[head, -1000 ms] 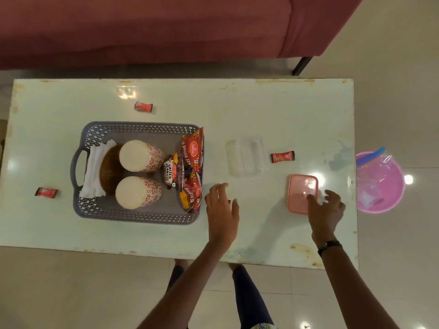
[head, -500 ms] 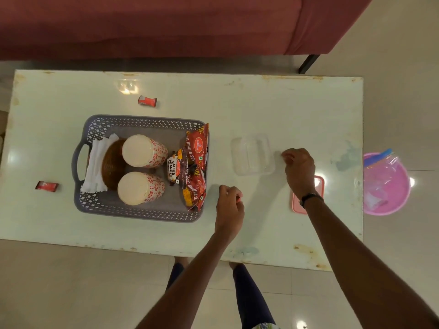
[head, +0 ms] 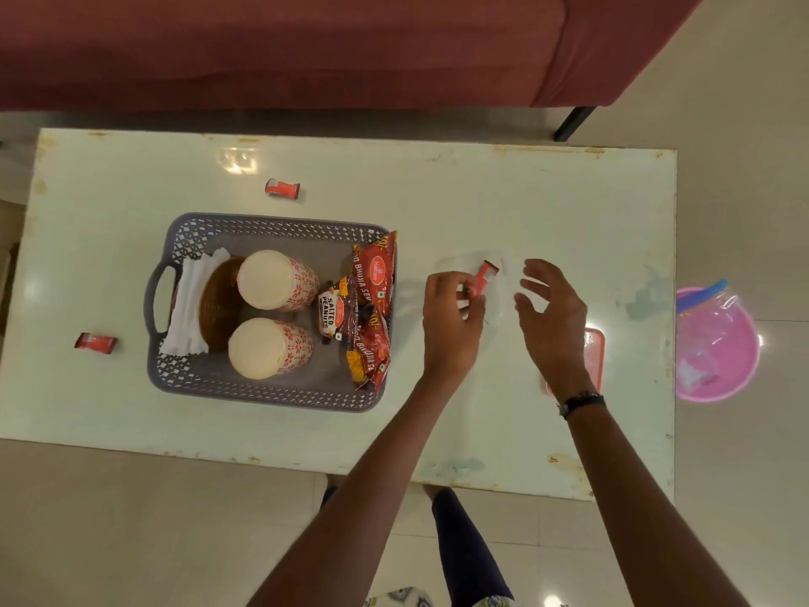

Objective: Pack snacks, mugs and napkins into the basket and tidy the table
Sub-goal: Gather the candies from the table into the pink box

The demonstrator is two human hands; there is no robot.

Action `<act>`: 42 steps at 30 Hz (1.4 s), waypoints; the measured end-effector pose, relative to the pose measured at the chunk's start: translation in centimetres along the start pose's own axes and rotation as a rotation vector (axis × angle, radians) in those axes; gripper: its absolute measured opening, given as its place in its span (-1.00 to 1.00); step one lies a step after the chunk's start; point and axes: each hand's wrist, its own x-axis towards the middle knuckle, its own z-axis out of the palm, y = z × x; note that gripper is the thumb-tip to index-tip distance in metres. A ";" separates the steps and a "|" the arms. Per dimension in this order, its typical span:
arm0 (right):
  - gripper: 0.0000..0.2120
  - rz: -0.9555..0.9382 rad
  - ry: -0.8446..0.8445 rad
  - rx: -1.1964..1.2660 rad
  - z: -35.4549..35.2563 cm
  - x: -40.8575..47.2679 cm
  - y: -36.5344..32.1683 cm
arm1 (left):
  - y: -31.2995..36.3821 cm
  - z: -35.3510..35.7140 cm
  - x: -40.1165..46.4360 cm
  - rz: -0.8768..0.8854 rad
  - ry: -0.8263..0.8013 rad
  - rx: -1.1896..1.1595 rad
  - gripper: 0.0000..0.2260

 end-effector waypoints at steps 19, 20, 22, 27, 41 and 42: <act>-0.71 -0.415 -0.400 -0.230 20.9 5.8 -15.8 | -1.7 -23.5 8.4 0.076 0.371 0.151 -0.85; -0.67 -0.421 -0.445 -0.300 22.6 6.3 -16.4 | -2.3 -25.1 8.7 0.071 0.396 0.150 -0.85; -0.59 -0.424 -0.526 -0.424 25.6 7.5 -17.1 | -3.6 -27.8 9.1 0.064 0.437 0.136 -0.84; -0.55 -0.432 -0.596 -0.689 31.3 9.3 -18.3 | -7.1 -33.5 9.6 0.007 0.489 0.119 -0.82; -0.86 -0.524 -0.311 -0.473 35.2 6.6 -21.6 | -19.9 -44.5 7.0 -0.503 0.775 0.178 -0.78; -0.86 -0.548 -0.306 -0.436 35.6 5.5 -22.1 | -20.8 -44.8 7.0 -0.621 0.793 0.150 -0.72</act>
